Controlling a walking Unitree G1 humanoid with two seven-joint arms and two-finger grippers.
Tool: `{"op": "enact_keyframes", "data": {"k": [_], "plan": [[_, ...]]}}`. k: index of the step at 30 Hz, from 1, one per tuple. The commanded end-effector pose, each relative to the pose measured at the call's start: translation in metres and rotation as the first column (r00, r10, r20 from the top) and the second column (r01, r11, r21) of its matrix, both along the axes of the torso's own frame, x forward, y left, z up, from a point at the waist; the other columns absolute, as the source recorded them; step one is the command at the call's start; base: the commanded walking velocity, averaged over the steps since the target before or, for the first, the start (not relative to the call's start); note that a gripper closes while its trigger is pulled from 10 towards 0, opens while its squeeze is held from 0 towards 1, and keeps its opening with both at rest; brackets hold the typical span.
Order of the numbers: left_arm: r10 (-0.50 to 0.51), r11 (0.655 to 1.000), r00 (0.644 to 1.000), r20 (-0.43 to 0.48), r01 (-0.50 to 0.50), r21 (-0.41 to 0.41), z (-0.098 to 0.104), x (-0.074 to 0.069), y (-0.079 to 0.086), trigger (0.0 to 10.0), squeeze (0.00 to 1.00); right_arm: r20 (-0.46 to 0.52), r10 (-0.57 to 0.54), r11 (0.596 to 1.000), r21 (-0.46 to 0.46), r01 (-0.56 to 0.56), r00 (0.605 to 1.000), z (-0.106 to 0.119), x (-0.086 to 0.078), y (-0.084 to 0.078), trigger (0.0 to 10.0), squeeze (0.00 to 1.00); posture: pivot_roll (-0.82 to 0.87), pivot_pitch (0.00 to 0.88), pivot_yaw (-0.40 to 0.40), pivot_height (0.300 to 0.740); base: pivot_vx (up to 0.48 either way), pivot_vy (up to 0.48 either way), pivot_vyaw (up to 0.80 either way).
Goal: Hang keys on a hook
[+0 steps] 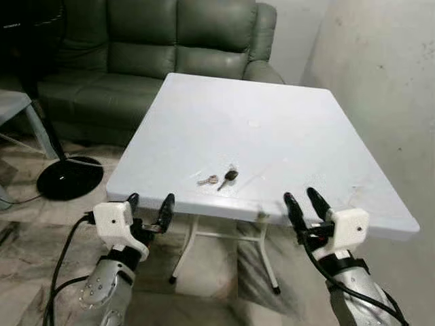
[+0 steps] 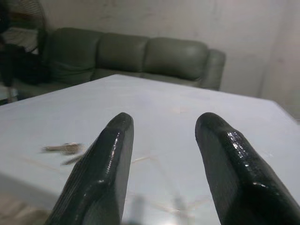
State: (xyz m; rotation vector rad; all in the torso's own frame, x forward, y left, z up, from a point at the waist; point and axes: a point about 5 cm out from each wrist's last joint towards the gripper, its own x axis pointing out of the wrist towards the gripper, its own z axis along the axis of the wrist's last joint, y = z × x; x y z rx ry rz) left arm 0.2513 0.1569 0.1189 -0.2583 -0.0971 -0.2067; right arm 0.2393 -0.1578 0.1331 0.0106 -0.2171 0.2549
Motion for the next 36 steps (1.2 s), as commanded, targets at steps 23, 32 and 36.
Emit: {"op": "enact_keyframes", "data": {"k": [23,32,36], "plan": [[-0.019,1.000,1.000,-0.005,0.019,-0.015,0.0004,0.0006,-0.0088,10.0,0.00,-0.008,-0.007,0.999,-0.037,0.006,1.000,0.0002,0.0001,-0.0049,10.0,0.00,0.03,0.000,-0.072,0.740,0.326,0.000,0.06],[-0.022,0.999,0.999,-0.025,0.022,-0.023,-0.0017,0.0003,-0.0103,10.0,0.00,-0.013,0.012,1.000,-0.020,-0.012,1.000,-0.0003,0.0001,-0.0030,10.0,0.00,0.03,0.000,-0.072,0.740,0.277,0.000,0.71],[-0.019,1.000,0.999,-0.036,0.018,-0.021,-0.0033,0.0006,-0.0110,10.0,0.00,-0.011,0.009,1.000,-0.018,-0.009,1.000,0.0000,-0.0002,-0.0033,10.0,0.00,0.03,0.000,-0.072,0.740,0.000,0.000,0.00]]}}
